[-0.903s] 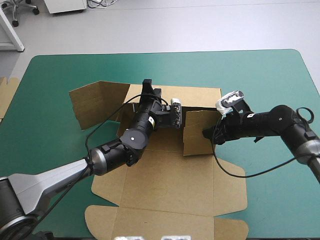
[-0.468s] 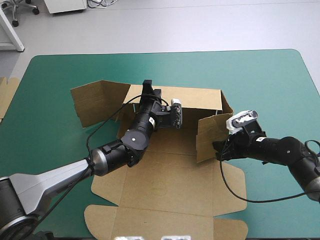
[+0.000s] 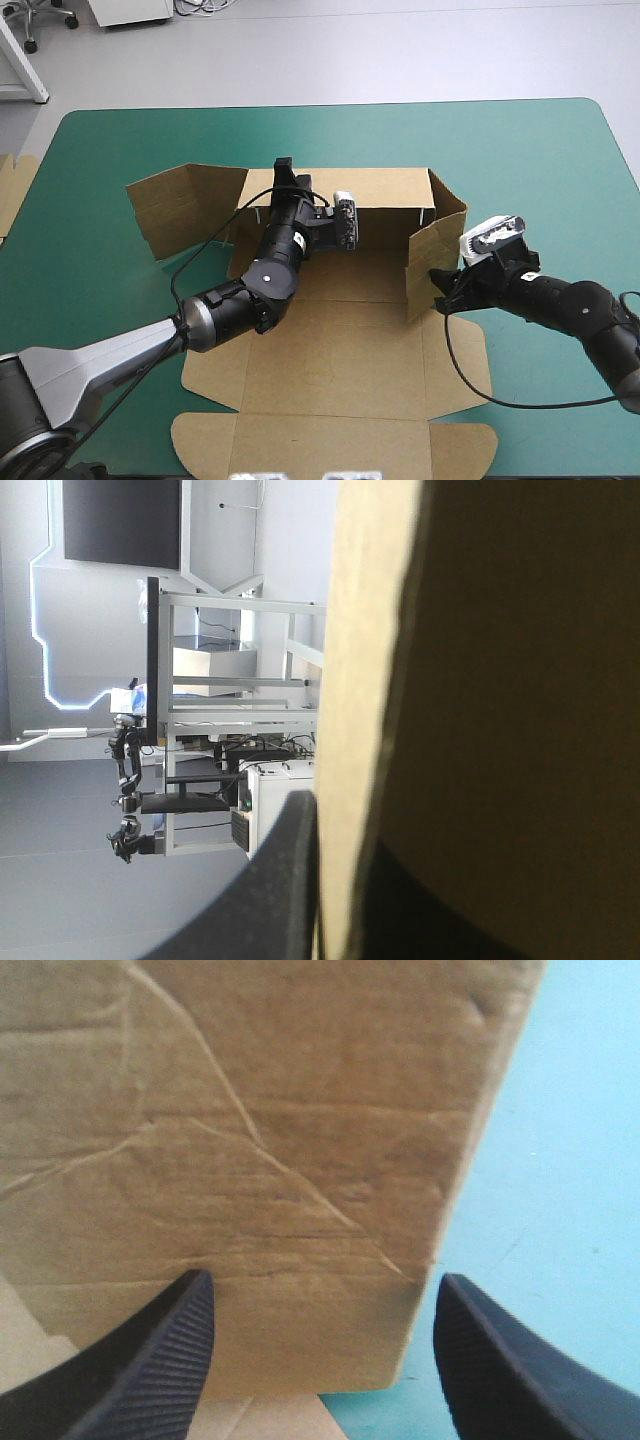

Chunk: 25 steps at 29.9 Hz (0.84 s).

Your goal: Fold the box

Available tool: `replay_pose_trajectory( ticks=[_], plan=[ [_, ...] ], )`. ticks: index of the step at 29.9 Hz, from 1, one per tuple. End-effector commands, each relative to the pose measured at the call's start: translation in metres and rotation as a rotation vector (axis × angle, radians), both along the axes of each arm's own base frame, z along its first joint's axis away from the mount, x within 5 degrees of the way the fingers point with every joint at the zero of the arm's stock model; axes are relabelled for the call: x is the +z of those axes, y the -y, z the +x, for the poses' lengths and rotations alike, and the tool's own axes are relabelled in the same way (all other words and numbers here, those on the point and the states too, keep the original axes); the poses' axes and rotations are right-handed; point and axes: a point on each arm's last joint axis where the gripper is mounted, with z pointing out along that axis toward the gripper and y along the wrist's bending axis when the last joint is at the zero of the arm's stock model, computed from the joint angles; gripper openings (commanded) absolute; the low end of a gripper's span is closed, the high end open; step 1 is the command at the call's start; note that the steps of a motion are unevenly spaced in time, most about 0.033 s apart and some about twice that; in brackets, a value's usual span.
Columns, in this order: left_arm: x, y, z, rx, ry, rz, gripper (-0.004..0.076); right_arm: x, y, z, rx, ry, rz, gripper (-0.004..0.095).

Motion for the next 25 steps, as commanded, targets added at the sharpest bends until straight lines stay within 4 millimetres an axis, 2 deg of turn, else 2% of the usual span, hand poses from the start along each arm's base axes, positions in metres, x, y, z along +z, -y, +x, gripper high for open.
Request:
replay_pose_trajectory(
  ticks=[1, 5, 9, 14, 16, 19, 25],
  plan=[
    [0.029, -0.005, -0.003, 0.028, 0.091, -0.055, -0.0011, 0.020, 0.016, -0.001, -0.072, 0.095, -0.010, 0.0590],
    [0.029, -0.005, -0.003, 0.029, 0.091, -0.057, -0.0011, 0.020, 0.032, 0.000, -0.109, 0.078, 0.012, 0.0590],
    [0.029, -0.005, -0.003, 0.029, 0.091, -0.057, -0.0011, 0.020, 0.050, 0.005, -0.237, 0.076, 0.048, 0.0586],
    [0.029, -0.005, -0.003, 0.030, 0.089, -0.058, -0.0011, 0.026, 0.082, 0.011, -0.511, 0.126, 0.153, 0.0415],
    [0.029, -0.005, -0.003, 0.030, 0.089, -0.058, -0.0011, 0.026, 0.091, 0.020, -0.545, 0.085, 0.213, 0.0344],
    [0.029, -0.005, -0.003, 0.030, 0.089, -0.058, -0.0011, 0.025, 0.098, 0.041, -0.526, -0.010, 0.276, 0.0337],
    [0.029, -0.004, -0.004, 0.019, 0.085, -0.060, -0.0011, 0.022, 0.097, 0.089, -0.346, -0.185, 0.353, 0.0337]
  ],
)
